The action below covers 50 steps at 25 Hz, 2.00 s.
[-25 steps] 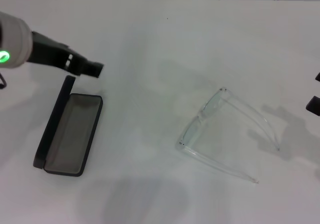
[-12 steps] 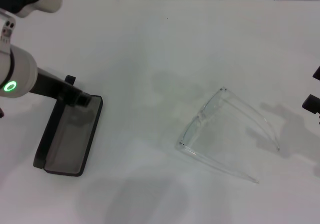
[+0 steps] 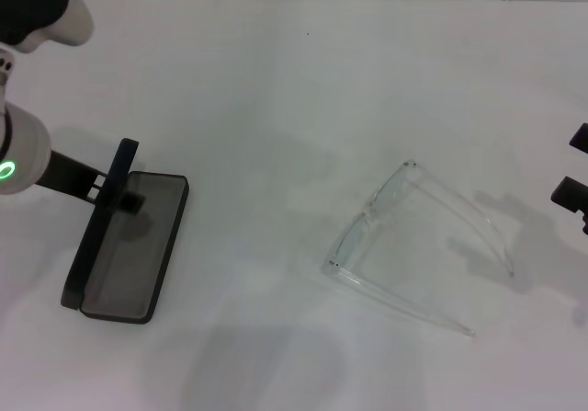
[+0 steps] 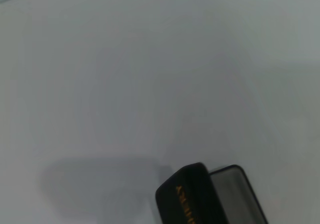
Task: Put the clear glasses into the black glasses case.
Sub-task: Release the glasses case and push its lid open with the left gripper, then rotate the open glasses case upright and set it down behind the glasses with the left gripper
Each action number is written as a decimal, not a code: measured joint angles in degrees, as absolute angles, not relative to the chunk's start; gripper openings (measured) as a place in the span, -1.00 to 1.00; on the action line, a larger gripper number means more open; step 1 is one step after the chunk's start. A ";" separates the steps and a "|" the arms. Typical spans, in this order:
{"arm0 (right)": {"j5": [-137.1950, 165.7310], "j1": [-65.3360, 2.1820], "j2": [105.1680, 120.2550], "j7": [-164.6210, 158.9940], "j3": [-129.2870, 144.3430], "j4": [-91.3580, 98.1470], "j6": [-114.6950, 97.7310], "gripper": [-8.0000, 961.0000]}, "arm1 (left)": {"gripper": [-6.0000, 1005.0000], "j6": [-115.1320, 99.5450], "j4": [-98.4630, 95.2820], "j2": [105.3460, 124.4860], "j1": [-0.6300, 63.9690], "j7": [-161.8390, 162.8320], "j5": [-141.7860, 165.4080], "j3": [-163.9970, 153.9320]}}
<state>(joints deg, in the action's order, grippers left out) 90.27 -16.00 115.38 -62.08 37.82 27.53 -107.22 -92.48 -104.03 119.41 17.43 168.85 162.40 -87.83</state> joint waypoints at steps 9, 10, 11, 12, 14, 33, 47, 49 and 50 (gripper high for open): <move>90.26 -15.90 115.40 -62.04 37.79 26.92 -107.31 0.71 | 0.22 -89.37 -98.61 119.44 17.87 167.23 162.43 -86.92; 90.26 -15.98 115.40 -62.02 37.79 26.79 -107.32 0.71 | 0.21 -89.13 -98.15 119.44 17.95 167.14 162.43 -86.92; 90.26 -16.02 115.40 -62.00 37.79 26.70 -107.33 0.71 | 0.20 -88.89 -97.71 119.44 18.03 167.05 162.43 -86.92; 90.26 -16.06 115.40 -61.97 37.79 26.68 -107.36 0.71 | 0.20 -88.67 -97.49 119.44 18.04 167.00 162.43 -86.92; 90.24 -16.06 115.40 -61.96 37.79 26.69 -107.39 0.71 | 0.18 -88.20 -97.27 119.44 18.06 166.87 162.42 -86.92; 89.41 -15.56 115.40 -61.80 37.11 26.72 -107.45 0.70 | -0.55 -87.05 -100.80 119.63 19.27 161.66 162.42 -87.69; 96.11 -13.40 114.11 -58.01 37.67 26.90 -122.33 0.69 | -0.57 -70.29 -98.21 119.76 28.46 139.50 162.35 -101.14; 97.06 -12.99 114.10 -58.06 37.67 26.74 -122.81 0.69 | -0.57 -66.27 -96.54 119.82 29.20 136.56 162.39 -103.71; 97.38 -12.65 114.10 -58.07 37.67 26.73 -122.86 0.69 | -0.57 -63.97 -95.16 119.85 29.78 135.24 162.35 -105.13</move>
